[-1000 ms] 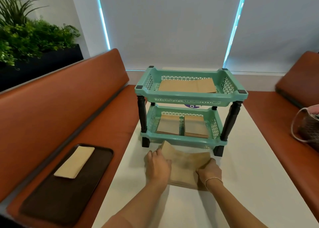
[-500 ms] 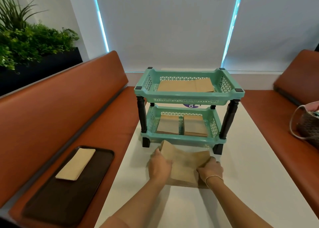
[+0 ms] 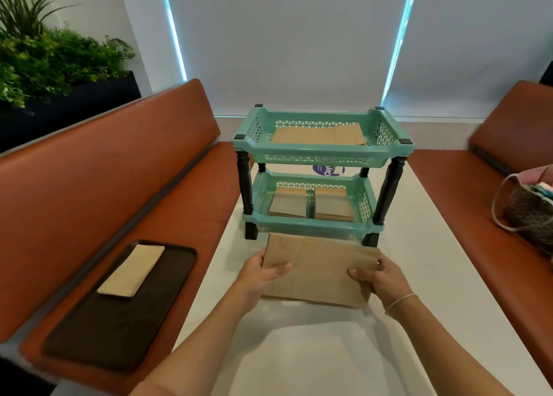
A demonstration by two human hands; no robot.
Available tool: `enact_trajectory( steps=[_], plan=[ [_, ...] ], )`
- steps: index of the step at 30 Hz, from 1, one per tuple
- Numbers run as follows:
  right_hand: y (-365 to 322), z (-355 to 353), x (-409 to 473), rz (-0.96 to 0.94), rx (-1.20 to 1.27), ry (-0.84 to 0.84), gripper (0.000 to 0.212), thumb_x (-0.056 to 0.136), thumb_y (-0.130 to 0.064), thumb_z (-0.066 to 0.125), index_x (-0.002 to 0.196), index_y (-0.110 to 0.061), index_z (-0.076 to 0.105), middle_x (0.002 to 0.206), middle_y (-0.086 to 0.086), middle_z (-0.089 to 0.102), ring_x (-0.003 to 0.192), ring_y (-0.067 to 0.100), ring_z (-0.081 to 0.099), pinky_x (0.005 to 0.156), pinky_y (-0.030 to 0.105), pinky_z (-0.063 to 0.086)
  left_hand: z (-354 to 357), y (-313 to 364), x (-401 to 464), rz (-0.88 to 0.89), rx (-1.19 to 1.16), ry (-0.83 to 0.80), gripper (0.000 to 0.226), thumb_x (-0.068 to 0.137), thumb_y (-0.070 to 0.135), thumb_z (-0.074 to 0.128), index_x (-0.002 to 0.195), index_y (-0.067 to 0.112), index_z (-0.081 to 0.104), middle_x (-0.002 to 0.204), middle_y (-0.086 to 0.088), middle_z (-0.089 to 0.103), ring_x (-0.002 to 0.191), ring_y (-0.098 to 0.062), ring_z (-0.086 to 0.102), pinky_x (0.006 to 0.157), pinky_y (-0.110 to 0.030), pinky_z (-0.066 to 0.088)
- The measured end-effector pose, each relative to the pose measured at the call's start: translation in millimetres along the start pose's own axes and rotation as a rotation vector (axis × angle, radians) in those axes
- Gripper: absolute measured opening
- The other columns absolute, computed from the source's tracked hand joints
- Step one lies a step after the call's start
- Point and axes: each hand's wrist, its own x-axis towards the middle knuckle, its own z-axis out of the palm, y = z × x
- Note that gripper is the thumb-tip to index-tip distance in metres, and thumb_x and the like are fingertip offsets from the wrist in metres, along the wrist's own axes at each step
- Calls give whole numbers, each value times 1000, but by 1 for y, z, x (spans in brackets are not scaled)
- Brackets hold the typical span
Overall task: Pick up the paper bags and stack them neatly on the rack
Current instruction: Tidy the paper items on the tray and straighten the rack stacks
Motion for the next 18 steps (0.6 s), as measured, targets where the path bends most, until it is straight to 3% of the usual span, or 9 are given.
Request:
enact_trajectory(
  steps=[2, 5, 9, 12, 18],
  plan=[
    [5, 0, -14, -41, 2, 1, 35, 68, 13, 71, 92, -10, 63, 93, 12, 68, 88, 28, 63, 75, 39, 54, -3, -11, -10, 40, 99, -44, 40, 77, 9, 74, 111, 21, 59, 109, -2, 66, 103, -20, 61, 82, -32, 53],
    [16, 6, -35, -72, 2, 0, 33, 68, 18, 68, 86, -10, 65, 84, 6, 68, 77, 20, 63, 60, 24, 53, -1, -31, -22, 90, 128, -10, 47, 73, 3, 77, 114, 17, 60, 110, -3, 67, 98, -12, 63, 81, -22, 53],
    [30, 14, -45, -47, -10, 30, 36, 66, 17, 71, 88, -10, 66, 82, 3, 69, 73, 18, 63, 56, 22, 55, 5, -38, -29, 119, 46, 160, 62, 61, -4, 83, 113, 16, 55, 103, 0, 66, 94, -14, 62, 78, -24, 52],
    [25, 15, -47, -90, -30, 55, 35, 65, 17, 72, 85, -12, 68, 80, 1, 70, 75, 19, 64, 61, 28, 56, 7, -32, -33, 155, 1, 149, 55, 61, -7, 81, 107, 13, 60, 100, -1, 69, 94, -18, 64, 72, -20, 54],
    [20, 4, -52, -119, -59, 10, 33, 62, 18, 74, 84, -6, 68, 69, 0, 71, 71, 22, 66, 55, 24, 54, -4, -21, -39, 193, 28, 105, 53, 60, 0, 85, 105, 15, 61, 103, -6, 68, 98, -21, 64, 86, -37, 55]
  ],
)
